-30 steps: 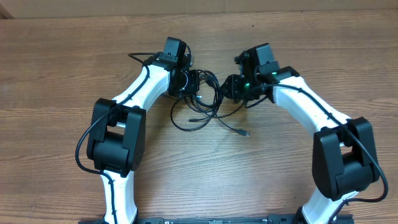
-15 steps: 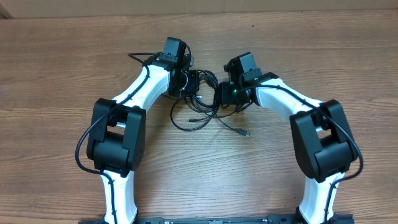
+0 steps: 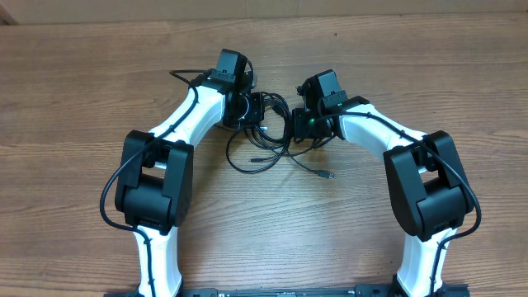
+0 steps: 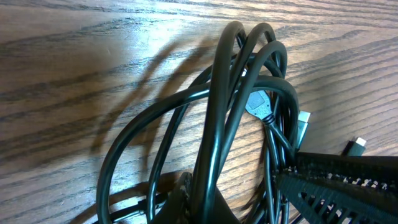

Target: Untangle cables

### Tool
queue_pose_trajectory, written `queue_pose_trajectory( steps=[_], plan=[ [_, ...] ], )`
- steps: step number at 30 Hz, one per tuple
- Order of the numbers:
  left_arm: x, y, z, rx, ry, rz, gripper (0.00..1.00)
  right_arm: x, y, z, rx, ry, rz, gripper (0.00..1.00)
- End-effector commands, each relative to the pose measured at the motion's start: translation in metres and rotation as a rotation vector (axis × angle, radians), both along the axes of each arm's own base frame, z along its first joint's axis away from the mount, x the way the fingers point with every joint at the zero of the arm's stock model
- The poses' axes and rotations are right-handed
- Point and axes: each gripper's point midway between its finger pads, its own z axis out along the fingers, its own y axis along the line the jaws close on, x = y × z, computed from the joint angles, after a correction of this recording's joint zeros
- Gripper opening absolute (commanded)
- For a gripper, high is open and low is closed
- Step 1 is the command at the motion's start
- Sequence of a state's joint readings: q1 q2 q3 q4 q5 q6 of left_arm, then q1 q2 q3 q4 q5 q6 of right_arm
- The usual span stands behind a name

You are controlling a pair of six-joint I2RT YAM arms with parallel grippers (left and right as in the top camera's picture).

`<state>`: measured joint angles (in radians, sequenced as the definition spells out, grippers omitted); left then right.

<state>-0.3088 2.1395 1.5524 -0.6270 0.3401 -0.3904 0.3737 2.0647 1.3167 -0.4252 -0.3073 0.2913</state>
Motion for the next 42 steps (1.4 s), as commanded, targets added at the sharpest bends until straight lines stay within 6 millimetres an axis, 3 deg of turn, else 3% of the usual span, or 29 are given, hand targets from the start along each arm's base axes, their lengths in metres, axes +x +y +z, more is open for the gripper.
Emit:
queue_pose_trajectory(
  steps=[1, 13, 21, 26, 29, 36, 42],
  plan=[
    [-0.002, -0.006, 0.014, -0.029, -0.022, -0.016, 0.04, 0.008, 0.006, 0.004, 0.019, -0.03, 0.007, 0.27],
    [-0.002, -0.006, 0.014, -0.027, -0.025, -0.023, 0.04, 0.019, 0.0, 0.004, -0.014, -0.067, -0.04, 0.24],
    [-0.002, -0.006, 0.014, -0.028, -0.024, -0.022, 0.04, 0.013, -0.002, -0.005, -0.024, -0.029, -0.047, 0.17],
    [-0.001, -0.007, 0.015, -0.029, -0.028, -0.022, 0.04, -0.001, -0.007, -0.012, -0.044, 0.041, -0.063, 0.17],
    [0.0, -0.007, 0.015, -0.032, -0.035, -0.021, 0.04, -0.002, -0.007, -0.013, -0.046, 0.045, -0.064, 0.09],
    [0.003, -0.009, 0.017, -0.04, -0.044, -0.017, 0.04, -0.001, -0.006, -0.012, -0.035, 0.054, -0.081, 0.04],
    [0.003, -0.008, 0.017, -0.04, -0.047, -0.017, 0.04, -0.001, -0.008, -0.011, -0.022, 0.064, -0.083, 0.04]
  ],
)
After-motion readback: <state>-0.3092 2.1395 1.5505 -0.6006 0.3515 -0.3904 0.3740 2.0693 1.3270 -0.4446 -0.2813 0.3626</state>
